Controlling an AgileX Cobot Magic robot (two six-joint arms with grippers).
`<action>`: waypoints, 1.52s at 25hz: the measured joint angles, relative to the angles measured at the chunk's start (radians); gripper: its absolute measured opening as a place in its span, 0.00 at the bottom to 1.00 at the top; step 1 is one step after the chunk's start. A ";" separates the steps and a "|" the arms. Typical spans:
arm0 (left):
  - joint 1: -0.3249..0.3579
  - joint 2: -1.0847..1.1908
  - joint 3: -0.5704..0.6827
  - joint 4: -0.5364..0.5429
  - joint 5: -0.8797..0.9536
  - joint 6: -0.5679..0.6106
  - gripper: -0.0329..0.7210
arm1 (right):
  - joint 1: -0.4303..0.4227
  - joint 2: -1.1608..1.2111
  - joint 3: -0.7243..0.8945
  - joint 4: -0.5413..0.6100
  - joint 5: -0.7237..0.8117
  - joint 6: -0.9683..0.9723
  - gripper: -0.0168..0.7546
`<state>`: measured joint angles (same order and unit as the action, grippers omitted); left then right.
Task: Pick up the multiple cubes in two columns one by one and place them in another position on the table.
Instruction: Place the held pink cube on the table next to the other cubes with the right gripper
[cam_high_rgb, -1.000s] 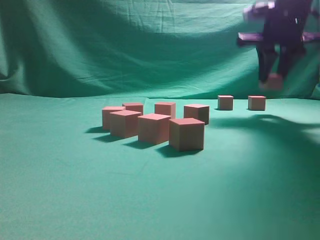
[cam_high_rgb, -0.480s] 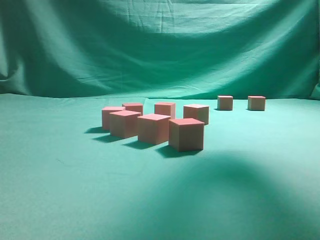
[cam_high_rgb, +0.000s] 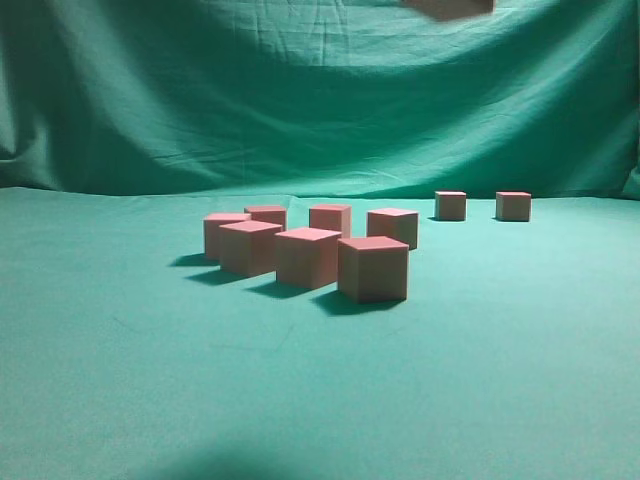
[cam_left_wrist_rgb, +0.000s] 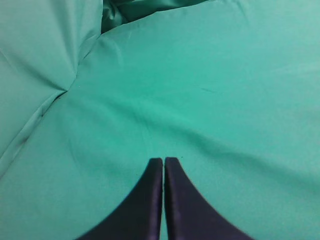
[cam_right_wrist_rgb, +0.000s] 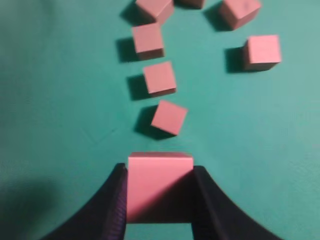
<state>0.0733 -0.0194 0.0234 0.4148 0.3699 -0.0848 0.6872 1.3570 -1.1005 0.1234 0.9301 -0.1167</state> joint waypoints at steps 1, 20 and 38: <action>0.000 0.000 0.000 0.000 0.000 0.000 0.04 | 0.032 0.012 0.022 0.002 -0.016 0.002 0.35; 0.000 0.000 0.000 0.000 0.000 0.000 0.04 | 0.122 0.358 0.074 0.043 -0.215 -0.002 0.35; 0.000 0.000 0.000 0.000 0.000 0.000 0.04 | 0.122 0.368 0.074 0.000 -0.222 -0.006 0.35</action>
<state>0.0733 -0.0194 0.0234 0.4148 0.3699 -0.0848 0.8094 1.7252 -1.0267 0.1234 0.7081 -0.1230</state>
